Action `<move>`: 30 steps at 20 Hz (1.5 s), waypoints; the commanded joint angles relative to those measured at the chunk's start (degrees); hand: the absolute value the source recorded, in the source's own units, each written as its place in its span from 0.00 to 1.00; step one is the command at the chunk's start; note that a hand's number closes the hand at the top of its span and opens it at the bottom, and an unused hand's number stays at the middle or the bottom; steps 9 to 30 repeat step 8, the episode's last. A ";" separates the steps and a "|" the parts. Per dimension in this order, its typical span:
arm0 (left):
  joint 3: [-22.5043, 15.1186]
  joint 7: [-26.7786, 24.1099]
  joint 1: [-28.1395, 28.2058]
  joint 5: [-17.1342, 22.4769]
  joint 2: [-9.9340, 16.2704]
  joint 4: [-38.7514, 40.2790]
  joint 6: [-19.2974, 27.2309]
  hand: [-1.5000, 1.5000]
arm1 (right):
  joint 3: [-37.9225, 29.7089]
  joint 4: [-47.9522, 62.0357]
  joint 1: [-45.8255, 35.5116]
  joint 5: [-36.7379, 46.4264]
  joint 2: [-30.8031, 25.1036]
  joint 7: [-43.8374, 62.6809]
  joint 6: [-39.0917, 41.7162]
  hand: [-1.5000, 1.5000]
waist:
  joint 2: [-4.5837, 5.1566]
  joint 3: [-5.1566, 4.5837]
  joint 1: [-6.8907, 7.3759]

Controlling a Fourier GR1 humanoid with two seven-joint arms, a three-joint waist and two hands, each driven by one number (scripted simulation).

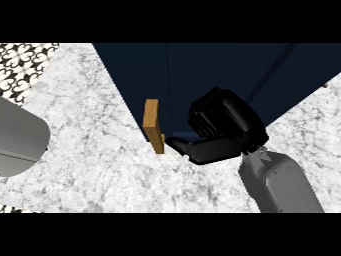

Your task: Pick up the bottled water, place it into the cabinet and close the cabinet

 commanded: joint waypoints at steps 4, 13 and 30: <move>0.65 -1.07 0.52 0.19 -0.84 1.60 -3.98 0.00 | -9.35 23.30 -20.65 1.70 1.15 -1.16 -2.78 1.00 | -0.18 0.23 -1.91; 1.50 0.32 0.07 1.14 -0.63 -0.47 -2.57 0.00 | -6.96 24.02 -18.04 1.30 2.02 -1.66 -1.77 1.00 | -0.28 0.43 -2.18; 1.50 0.32 0.07 1.14 -0.63 -0.47 -2.57 0.00 | -6.96 24.02 -18.04 1.30 2.02 -1.66 -1.77 1.00 | -0.28 0.43 -2.18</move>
